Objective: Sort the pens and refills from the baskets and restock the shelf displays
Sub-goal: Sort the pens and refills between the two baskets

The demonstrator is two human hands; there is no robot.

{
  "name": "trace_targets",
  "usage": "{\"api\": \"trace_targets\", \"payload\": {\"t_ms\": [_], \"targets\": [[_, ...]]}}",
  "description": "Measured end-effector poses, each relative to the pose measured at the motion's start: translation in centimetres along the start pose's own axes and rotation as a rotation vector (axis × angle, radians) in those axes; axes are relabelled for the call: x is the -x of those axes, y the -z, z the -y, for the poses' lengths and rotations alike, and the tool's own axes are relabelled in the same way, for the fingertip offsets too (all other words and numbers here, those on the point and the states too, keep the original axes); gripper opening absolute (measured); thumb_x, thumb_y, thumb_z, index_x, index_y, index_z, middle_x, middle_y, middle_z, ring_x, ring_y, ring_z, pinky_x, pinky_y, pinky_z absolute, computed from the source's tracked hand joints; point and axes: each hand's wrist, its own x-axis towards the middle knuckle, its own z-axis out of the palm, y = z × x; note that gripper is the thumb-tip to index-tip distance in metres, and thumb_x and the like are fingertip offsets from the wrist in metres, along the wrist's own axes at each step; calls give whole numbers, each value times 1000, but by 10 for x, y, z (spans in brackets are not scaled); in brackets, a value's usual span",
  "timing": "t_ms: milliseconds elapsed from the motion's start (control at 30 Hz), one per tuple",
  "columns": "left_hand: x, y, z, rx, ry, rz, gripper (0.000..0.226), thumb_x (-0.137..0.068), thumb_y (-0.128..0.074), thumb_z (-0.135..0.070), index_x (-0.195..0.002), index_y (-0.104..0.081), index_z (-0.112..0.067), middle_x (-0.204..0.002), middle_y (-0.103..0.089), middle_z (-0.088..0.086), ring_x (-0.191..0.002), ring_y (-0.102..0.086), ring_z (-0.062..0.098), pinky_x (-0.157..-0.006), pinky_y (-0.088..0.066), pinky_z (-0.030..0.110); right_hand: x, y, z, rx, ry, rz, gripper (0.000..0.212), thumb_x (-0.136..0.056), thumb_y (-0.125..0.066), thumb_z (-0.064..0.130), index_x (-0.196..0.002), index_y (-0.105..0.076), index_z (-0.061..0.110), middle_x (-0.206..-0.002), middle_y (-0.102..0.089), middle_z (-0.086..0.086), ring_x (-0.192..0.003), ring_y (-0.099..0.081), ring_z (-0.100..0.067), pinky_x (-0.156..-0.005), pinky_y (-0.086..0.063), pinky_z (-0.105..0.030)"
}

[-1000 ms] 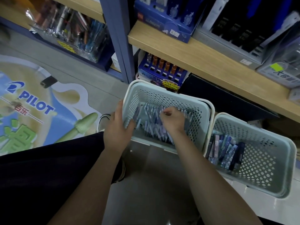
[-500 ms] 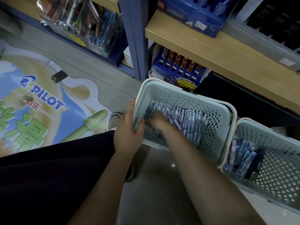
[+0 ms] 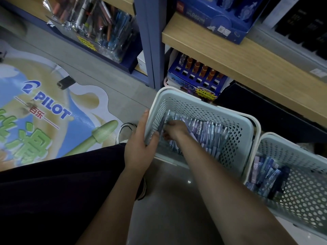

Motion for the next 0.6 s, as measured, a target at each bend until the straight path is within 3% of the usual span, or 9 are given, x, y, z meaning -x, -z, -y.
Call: {"api": "trace_targets", "payload": {"t_ms": [133, 233, 367, 467, 533, 600], "targets": [[0, -1, -1, -15, -36, -15, 63, -98, -62, -24, -155, -36, -29, -123, -61, 10, -96, -48, 5, -73, -36, 17, 4, -3, 8, -9, 32, -35, 22, -90, -71, 21, -69, -65, 16, -79, -75, -17, -74, -74, -31, -76, -61, -50], [0, -1, 0, 2, -32, -22, 63, -98, -62, -24, -155, -35, -30, -119, -60, 5, -92, -41, -7, -73, -34, 15, 3, -5, 12, -18, 26, -62, 20, -89, -72, 19, -72, -63, 16, -87, -75, -16, -76, -75, -29, -77, -62, -47], [-2, -2, 1, 12, -27, -24, 64, -97, -63, -24, -154, -35, -31, -113, -51, -6, -94, -41, -8, -74, -34, 16, 5, -6, 13, -47, 20, -9, 11, -89, -74, 14, -82, -67, 9, -85, -75, -16, -75, -75, -29, -74, -63, -44], [-1, -2, 1, 14, -19, -23, 63, -98, -62, -25, -154, -35, -32, -112, -53, -5, -92, -41, -8, -74, -34, 16, 11, 2, 14, 48, 60, 21, 13, -91, -71, 21, -83, -68, 11, -82, -72, -9, -68, -68, -20, -65, -58, -30], [0, -2, 0, 9, -17, -27, 62, -98, -61, -24, -155, -35, -30, -109, -51, -5, -91, -41, -7, -73, -34, 16, 16, 13, 16, 66, 97, 26, 12, -89, -72, 22, -94, -71, 11, -89, -71, -8, -73, -65, -18, -68, -54, -29], [0, -2, -1, 14, -27, -26, 61, -99, -60, -23, -155, -36, -28, -107, -52, -3, -88, -43, -3, -71, -34, 16, 22, 29, 17, 54, 131, 15, 6, -86, -73, 18, -91, -71, 15, -88, -70, -5, -73, -63, -14, -63, -49, -25]]}}
